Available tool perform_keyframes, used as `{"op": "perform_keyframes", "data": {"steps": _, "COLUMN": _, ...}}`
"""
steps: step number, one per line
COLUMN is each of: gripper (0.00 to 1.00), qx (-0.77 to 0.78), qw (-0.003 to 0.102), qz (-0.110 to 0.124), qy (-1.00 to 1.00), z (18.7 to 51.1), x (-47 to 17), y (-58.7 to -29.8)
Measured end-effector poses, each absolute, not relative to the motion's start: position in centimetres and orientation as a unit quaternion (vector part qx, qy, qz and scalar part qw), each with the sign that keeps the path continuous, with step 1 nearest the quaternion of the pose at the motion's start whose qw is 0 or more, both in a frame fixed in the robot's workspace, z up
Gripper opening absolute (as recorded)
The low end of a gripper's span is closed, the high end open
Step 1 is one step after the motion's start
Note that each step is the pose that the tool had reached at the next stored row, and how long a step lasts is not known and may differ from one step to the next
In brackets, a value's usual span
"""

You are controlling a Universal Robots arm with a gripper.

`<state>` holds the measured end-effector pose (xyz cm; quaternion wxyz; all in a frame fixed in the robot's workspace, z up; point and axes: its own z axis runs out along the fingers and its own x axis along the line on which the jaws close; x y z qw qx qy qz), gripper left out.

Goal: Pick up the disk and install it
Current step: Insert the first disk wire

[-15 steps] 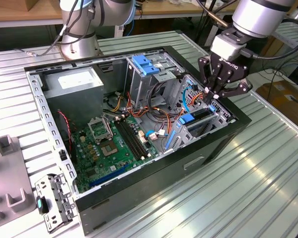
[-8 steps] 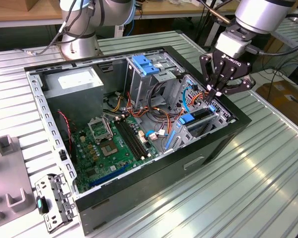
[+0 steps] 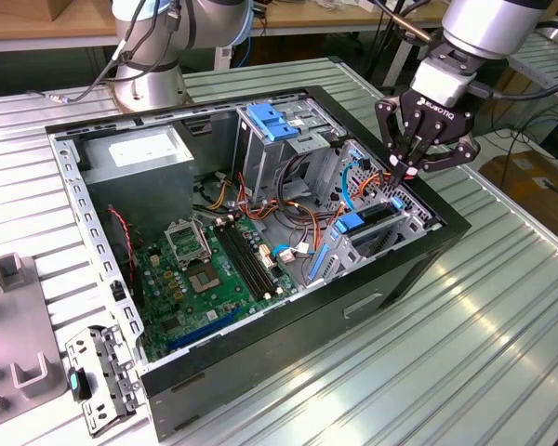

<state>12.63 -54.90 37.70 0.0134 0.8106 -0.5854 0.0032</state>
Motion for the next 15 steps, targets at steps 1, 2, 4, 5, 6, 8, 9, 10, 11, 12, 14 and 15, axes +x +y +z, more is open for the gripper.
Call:
{"op": "perform_keyframes", "data": {"steps": 1, "gripper": 0.11, "qx": 0.811, "qw": 0.013, "qz": 0.003, "qy": -0.585, "z": 37.7, "x": 12.63, "y": -54.9}}
{"op": "perform_keyframes", "data": {"steps": 2, "gripper": 0.11, "qx": 0.811, "qw": 0.013, "qz": 0.003, "qy": -0.585, "z": 37.7, "x": 12.63, "y": -54.9}}
{"op": "perform_keyframes", "data": {"steps": 4, "gripper": 0.11, "qx": 0.811, "qw": 0.013, "qz": 0.003, "qy": -0.585, "z": 37.7, "x": 12.63, "y": -54.9}}
{"op": "perform_keyframes", "data": {"steps": 5, "gripper": 0.11, "qx": 0.811, "qw": 0.013, "qz": 0.003, "qy": -0.585, "z": 37.7, "x": 12.63, "y": -54.9}}
{"op": "perform_keyframes", "data": {"steps": 6, "gripper": 0.11, "qx": 0.811, "qw": 0.013, "qz": 0.003, "qy": -0.585, "z": 37.7, "x": 12.64, "y": -54.9}}
{"op": "perform_keyframes", "data": {"steps": 8, "gripper": 0.11, "qx": 0.811, "qw": 0.013, "qz": 0.003, "qy": -0.585, "z": 37.71, "x": 12.65, "y": -54.89}}
{"op": "perform_keyframes", "data": {"steps": 9, "gripper": 0.11, "qx": 0.811, "qw": 0.013, "qz": 0.003, "qy": -0.585, "z": 37.7, "x": 12.66, "y": -54.9}}
{"op": "perform_keyframes", "data": {"steps": 10, "gripper": 0.11, "qx": 0.811, "qw": 0.013, "qz": 0.003, "qy": -0.585, "z": 37.7, "x": 12.67, "y": -54.9}}
{"op": "perform_keyframes", "data": {"steps": 11, "gripper": 0.11, "qx": 0.811, "qw": 0.013, "qz": 0.003, "qy": -0.585, "z": 37.7, "x": 12.71, "y": -54.9}}
{"op": "perform_keyframes", "data": {"steps": 12, "gripper": 0.11, "qx": 0.811, "qw": 0.013, "qz": 0.003, "qy": -0.585, "z": 37.7, "x": 12.75, "y": -54.89}}
{"op": "perform_keyframes", "data": {"steps": 14, "gripper": 0.11, "qx": 0.811, "qw": 0.013, "qz": 0.003, "qy": -0.585, "z": 37.7, "x": 12.9, "y": -54.89}}
{"op": "perform_keyframes", "data": {"steps": 15, "gripper": 0.11, "qx": 0.811, "qw": 0.013, "qz": 0.003, "qy": -0.585, "z": 37.7, "x": 12.98, "y": -54.89}}
